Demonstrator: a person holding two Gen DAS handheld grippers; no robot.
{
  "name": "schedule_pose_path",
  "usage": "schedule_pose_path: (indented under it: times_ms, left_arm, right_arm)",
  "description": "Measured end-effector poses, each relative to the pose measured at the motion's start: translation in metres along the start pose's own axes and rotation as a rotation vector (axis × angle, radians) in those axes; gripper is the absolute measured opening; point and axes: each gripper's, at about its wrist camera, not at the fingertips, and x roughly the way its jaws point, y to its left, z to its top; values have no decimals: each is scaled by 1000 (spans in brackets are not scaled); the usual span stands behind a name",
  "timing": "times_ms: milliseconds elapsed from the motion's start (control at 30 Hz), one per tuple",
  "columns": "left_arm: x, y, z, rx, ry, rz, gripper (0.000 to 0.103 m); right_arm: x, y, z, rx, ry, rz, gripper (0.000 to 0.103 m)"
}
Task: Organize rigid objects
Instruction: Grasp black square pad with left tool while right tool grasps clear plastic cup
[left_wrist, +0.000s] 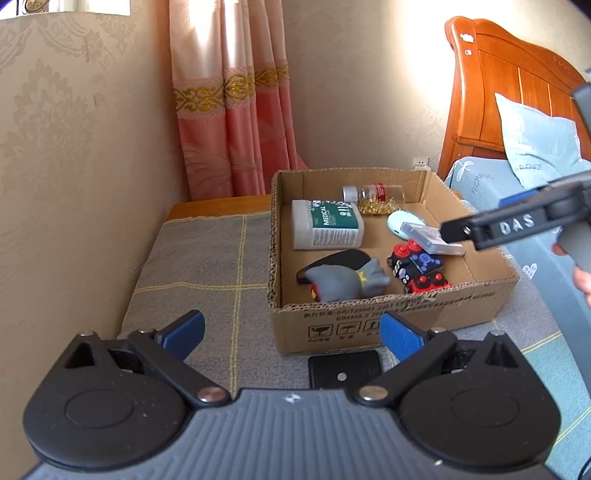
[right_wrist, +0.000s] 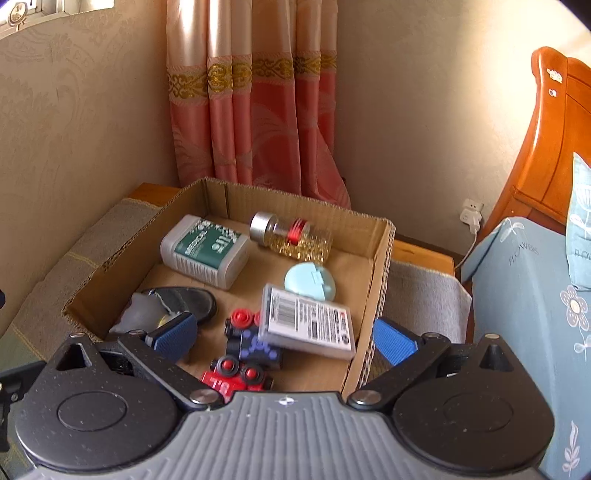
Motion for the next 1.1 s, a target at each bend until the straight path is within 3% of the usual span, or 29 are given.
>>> schedule_pose_path:
  times_ms: [333,633,1100]
  left_arm:
    - [-4,14,-14,-34,6,71,101]
    - [-8,29,-23,-70,24,100,101]
    - [-5,18,-25,-71,49,44,101]
  right_arm:
    - [-28,44,-40,-34,7,28,103]
    - [-10,102,-74,-139,44,-20,103]
    - [-11,79,-97,-57,73,-65,103]
